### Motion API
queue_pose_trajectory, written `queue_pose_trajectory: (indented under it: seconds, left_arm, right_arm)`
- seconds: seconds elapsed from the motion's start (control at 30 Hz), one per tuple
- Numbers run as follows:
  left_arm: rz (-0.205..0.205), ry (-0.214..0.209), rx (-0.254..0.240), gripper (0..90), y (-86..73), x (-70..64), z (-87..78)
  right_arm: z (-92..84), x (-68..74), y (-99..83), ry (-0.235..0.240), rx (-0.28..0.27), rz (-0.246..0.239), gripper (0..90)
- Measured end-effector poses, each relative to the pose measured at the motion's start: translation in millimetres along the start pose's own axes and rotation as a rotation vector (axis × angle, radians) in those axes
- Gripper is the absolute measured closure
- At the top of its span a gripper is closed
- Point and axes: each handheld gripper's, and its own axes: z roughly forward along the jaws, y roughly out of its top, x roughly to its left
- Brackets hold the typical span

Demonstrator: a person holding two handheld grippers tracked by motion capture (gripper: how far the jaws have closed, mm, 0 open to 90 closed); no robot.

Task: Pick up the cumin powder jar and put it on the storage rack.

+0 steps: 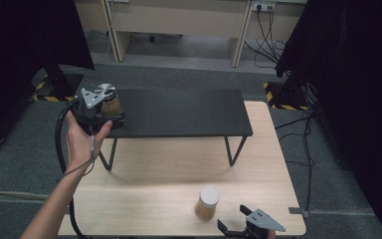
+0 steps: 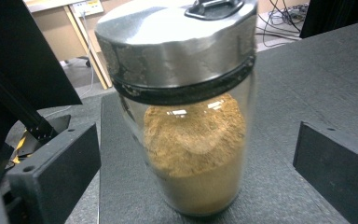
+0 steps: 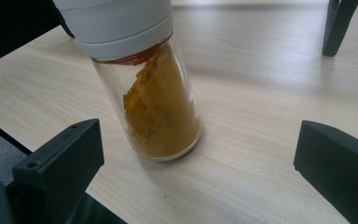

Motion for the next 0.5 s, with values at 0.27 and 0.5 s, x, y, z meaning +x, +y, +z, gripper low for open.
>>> queue_pose_trajectory:
  seconds: [0.27,0.5]
  left_arm:
    - [0.010,0.012,-0.032,0.0,-12.4,0.0,-15.9]
    - [0.009,0.008,-0.044,0.0,-20.4,0.4,-27.4]
  right_arm:
    - [-0.1,0.3,0.3,0.003,0.000,-0.001,1.8]
    - [0.4,0.7,0.5,0.003,0.000,-0.002,1.7]
